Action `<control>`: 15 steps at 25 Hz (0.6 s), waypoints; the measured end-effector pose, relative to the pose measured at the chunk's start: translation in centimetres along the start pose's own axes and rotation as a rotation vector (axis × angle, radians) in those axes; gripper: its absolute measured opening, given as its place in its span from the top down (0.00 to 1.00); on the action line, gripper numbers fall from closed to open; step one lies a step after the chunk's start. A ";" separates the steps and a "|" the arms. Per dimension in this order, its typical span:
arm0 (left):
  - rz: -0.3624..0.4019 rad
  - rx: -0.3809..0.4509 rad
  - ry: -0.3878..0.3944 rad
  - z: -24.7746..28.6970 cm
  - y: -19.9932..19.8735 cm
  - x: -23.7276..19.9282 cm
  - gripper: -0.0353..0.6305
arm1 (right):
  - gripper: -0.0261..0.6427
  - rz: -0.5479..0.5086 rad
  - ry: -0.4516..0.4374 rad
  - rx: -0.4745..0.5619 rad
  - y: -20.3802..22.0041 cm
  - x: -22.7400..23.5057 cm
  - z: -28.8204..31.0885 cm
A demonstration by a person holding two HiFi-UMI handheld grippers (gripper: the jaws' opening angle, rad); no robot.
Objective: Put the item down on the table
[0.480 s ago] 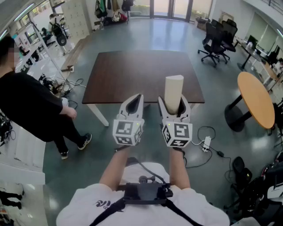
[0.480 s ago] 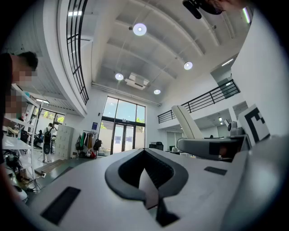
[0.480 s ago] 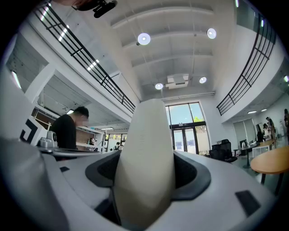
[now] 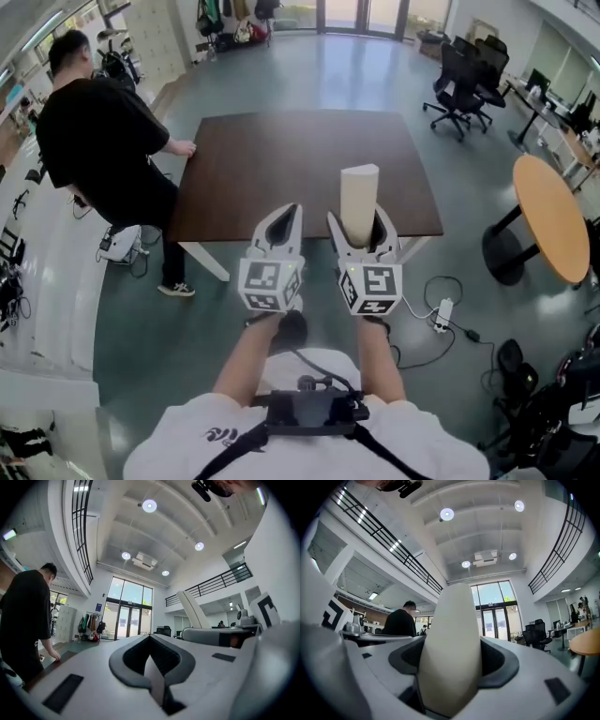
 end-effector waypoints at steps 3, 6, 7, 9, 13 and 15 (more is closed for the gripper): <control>-0.025 0.009 0.013 6.3 1.0 -3.0 0.93 | 0.46 -0.012 -0.002 -0.013 1.6 2.1 5.8; -0.038 0.014 0.017 10.7 1.0 -4.7 0.93 | 0.46 -0.010 -0.016 -0.031 1.9 3.5 9.6; -0.037 0.016 0.015 10.3 0.5 -5.0 0.93 | 0.46 -0.012 -0.024 -0.034 1.6 2.8 9.5; -0.033 0.025 0.012 6.3 -1.0 -5.3 0.93 | 0.46 -0.017 -0.033 -0.032 0.4 -0.8 7.1; -0.046 0.015 0.012 -0.2 -1.1 -6.7 0.93 | 0.46 -0.006 -0.031 -0.043 0.6 -6.7 3.3; -0.070 -0.014 0.014 1.7 0.7 -7.2 0.93 | 0.46 0.006 -0.022 -0.065 2.3 -5.4 4.4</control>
Point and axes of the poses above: the fingertips, and each gripper's own axes: z forward along the fingers, x to its right, y out of its underside, the point moved 7 cm from there along -z, backward along the fingers, and after that the axes turned 1 degree about -z, right-handed, at the moved point
